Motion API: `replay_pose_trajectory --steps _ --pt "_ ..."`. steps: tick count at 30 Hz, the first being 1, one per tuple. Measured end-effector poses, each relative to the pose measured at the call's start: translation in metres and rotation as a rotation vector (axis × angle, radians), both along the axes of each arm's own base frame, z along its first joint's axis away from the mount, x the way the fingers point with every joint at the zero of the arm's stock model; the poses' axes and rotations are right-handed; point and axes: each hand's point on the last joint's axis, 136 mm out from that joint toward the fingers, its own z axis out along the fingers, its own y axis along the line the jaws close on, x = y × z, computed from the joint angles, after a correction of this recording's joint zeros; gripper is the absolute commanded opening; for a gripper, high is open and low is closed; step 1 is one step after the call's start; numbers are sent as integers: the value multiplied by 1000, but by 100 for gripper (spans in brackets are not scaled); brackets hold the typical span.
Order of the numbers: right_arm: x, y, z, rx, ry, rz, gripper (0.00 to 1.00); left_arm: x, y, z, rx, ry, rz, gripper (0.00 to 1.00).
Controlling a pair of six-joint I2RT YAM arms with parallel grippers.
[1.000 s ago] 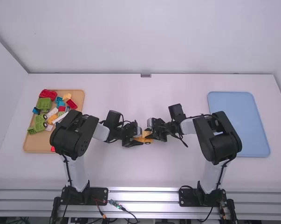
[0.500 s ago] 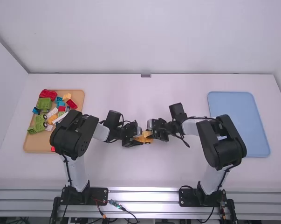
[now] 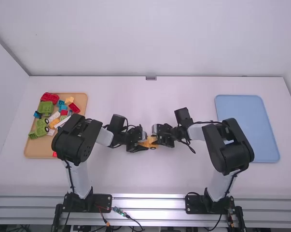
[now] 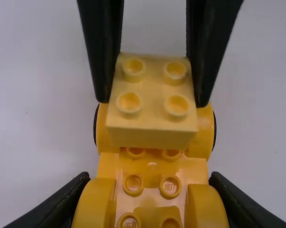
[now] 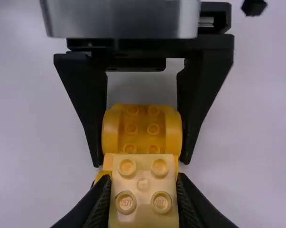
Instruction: Assemble lego blocks to make yellow taxi
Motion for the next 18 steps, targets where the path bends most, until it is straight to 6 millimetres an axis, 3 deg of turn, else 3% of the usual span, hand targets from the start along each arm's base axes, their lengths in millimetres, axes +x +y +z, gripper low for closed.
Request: replay_pose_trajectory --steps 11,18 --pt "-1 1 -2 -8 1 3 16 0 0 0 0 1 1 18" --pt "-1 1 -2 -9 2 1 24 0 0 0 0 1 1 18"
